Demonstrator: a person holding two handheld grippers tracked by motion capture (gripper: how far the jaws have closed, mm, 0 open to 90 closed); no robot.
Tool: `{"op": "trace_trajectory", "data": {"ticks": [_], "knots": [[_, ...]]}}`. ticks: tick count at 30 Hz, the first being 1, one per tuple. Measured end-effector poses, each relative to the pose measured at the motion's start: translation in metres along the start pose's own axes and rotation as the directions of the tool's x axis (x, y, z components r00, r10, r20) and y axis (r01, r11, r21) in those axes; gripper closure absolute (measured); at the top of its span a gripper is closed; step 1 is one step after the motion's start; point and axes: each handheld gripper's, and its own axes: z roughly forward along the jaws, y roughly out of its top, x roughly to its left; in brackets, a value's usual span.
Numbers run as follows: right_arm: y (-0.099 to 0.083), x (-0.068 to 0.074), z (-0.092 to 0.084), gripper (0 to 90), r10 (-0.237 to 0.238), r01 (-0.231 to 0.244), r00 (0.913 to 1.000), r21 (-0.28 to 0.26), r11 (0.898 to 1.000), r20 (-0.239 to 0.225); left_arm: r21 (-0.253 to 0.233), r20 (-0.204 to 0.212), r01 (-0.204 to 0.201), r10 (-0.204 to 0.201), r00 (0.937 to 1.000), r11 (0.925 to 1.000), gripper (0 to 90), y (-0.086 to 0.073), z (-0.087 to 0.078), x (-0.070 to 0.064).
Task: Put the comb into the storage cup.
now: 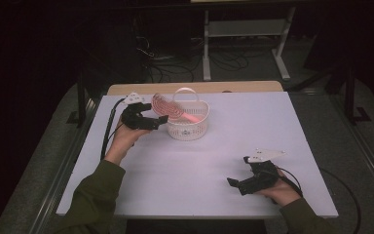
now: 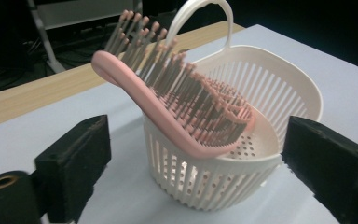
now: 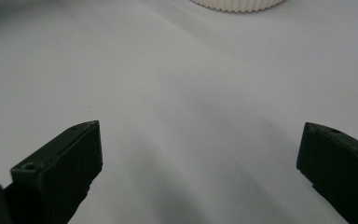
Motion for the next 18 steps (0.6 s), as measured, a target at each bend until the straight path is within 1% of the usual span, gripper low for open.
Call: {"op": "trace_trajectory", "data": {"ticks": [1,3,5,6,8,13,18], "knots": [[0.0,0.0,0.0,0.0,-0.001,0.001,1.0,-0.001,1.0,0.0,0.007,-0.005,-0.01,0.01,0.9999,0.9999,4.6,-0.001,-0.001,-0.002],[0.0,0.0,0.0,0.0,-0.001,0.001,1.0,-0.001,1.0,0.0,0.008,-0.003,-0.017,0.017,0.9998,0.9998,2.6,-0.002,-0.002,-0.002],[0.0,0.0,0.0,0.0,-0.001,0.001,1.0,0.0,1.0,0.0,0.007,-0.009,-0.031,0.031,0.9995,0.9995,1.9,-0.004,-0.003,-0.004],[0.0,0.0,0.0,0.0,-0.001,0.001,1.0,0.0,1.0,0.0,0.011,-0.011,-0.043,0.043,0.999,0.999,0.2,-0.005,-0.004,-0.005],[0.0,0.0,0.0,0.0,-0.002,0.002,1.0,0.001,1.0,0.0,0.007,-0.01,-0.043,0.043,0.999,0.999,0.1,-0.006,-0.005,-0.005],[0.0,0.0,0.0,0.0,-0.001,0.001,1.0,0.001,1.0,0.0,0.014,0.016,-0.05,0.049,0.9986,0.9987,0.0,-0.011,-0.008,-0.006],[0.0,0.0,0.0,0.0,-0.002,0.002,1.0,0.001,1.0,0.0,0.02,0.029,-0.061,0.06,0.9978,0.9979,0.0,-0.017,-0.01,-0.009]]}}
